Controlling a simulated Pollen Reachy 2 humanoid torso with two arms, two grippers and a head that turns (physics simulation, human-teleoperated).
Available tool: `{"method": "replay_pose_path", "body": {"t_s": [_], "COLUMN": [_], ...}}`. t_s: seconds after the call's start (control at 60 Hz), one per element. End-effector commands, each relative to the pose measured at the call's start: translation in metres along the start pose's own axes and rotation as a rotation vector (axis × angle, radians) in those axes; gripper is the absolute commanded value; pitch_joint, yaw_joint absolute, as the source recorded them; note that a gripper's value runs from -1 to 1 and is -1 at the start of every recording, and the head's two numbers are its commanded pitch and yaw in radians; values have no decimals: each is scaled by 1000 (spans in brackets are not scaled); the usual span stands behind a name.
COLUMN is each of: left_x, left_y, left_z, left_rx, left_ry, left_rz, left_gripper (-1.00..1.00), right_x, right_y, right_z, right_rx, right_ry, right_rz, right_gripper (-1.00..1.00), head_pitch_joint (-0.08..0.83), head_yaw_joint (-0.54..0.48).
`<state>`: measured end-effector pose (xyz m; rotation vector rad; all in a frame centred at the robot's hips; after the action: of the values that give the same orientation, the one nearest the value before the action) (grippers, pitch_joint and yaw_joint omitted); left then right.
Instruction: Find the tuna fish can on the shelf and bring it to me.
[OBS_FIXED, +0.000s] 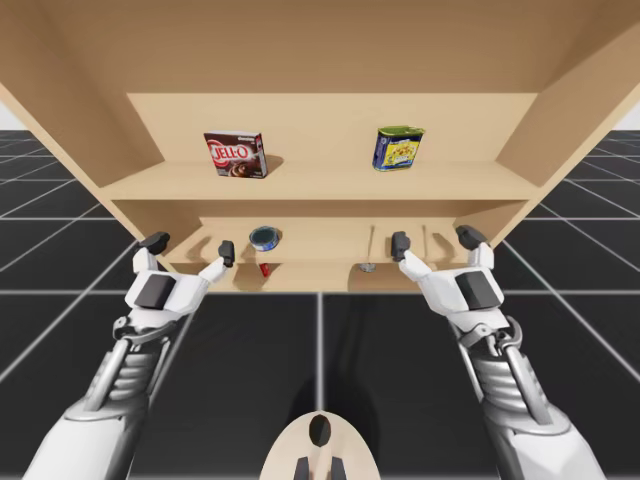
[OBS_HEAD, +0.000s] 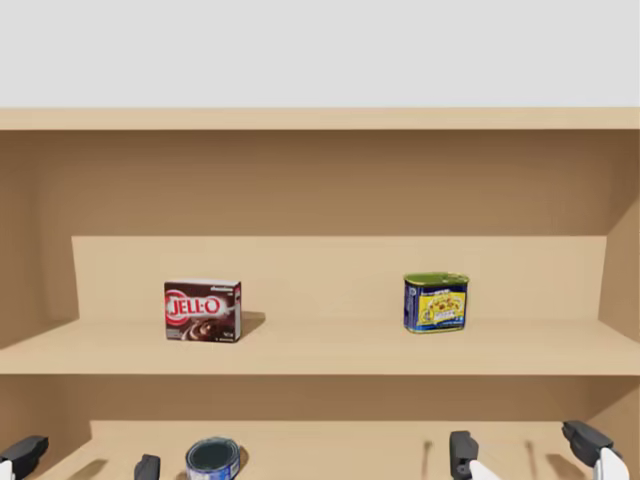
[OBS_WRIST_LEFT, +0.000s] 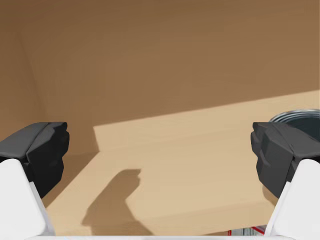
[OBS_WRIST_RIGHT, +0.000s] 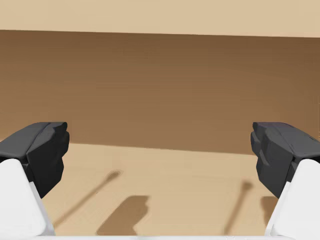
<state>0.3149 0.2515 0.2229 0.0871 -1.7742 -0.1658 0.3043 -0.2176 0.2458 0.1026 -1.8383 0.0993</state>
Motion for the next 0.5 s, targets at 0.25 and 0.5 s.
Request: {"method": "replay_pose_path", "body": {"t_s": [0.25, 0.5], "left_x": [-1, -2], "left_y": [0, -1], "left_z": [0, -1], "left_rx": [1, -4], "left_ry": [1, -6], "left_rz": [-3, -4], "left_gripper": [-1000, -1000], "right_x": [-3, -5], "right_y": [4, 4], "right_z": [-1, -2], "right_rx": [-13, -17], "right_ry": [13, 16], "right_rz": [-6, 6], "right_gripper": [-1000, -1000], "head_pitch_joint": [146, 313], "head_yaw_joint": [19, 94]}}
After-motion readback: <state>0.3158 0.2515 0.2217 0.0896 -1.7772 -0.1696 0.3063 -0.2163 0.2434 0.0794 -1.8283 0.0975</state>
